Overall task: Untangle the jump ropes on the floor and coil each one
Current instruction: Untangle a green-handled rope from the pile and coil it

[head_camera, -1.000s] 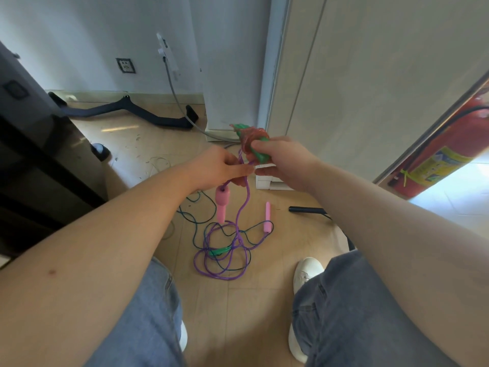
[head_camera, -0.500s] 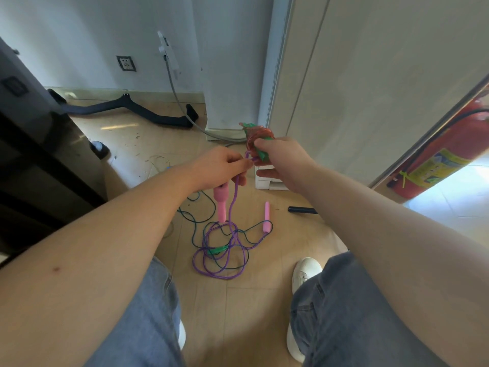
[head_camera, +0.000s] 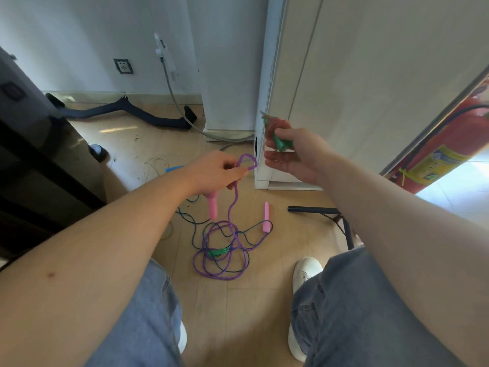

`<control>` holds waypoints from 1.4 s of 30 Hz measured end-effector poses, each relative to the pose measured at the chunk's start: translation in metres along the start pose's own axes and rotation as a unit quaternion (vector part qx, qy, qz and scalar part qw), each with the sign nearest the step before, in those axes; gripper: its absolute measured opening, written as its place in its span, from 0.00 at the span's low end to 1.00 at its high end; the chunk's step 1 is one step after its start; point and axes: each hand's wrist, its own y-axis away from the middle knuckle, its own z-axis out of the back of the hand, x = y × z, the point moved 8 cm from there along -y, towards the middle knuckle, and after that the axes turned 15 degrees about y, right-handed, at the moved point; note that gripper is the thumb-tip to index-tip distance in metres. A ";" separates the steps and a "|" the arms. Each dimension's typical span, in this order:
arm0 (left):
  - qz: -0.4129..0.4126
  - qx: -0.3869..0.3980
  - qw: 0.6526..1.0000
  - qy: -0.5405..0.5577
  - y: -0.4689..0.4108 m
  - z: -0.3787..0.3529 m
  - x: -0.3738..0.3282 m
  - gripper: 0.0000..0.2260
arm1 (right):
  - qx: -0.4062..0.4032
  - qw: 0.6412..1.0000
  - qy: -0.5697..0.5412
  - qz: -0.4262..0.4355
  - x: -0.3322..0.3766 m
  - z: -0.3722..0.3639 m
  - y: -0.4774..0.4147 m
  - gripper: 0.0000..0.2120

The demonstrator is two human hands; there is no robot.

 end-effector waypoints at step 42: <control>-0.102 -0.003 0.975 0.200 -0.004 0.010 -0.013 0.37 | 0.219 0.932 0.276 0.091 -0.007 -0.042 0.020 0.09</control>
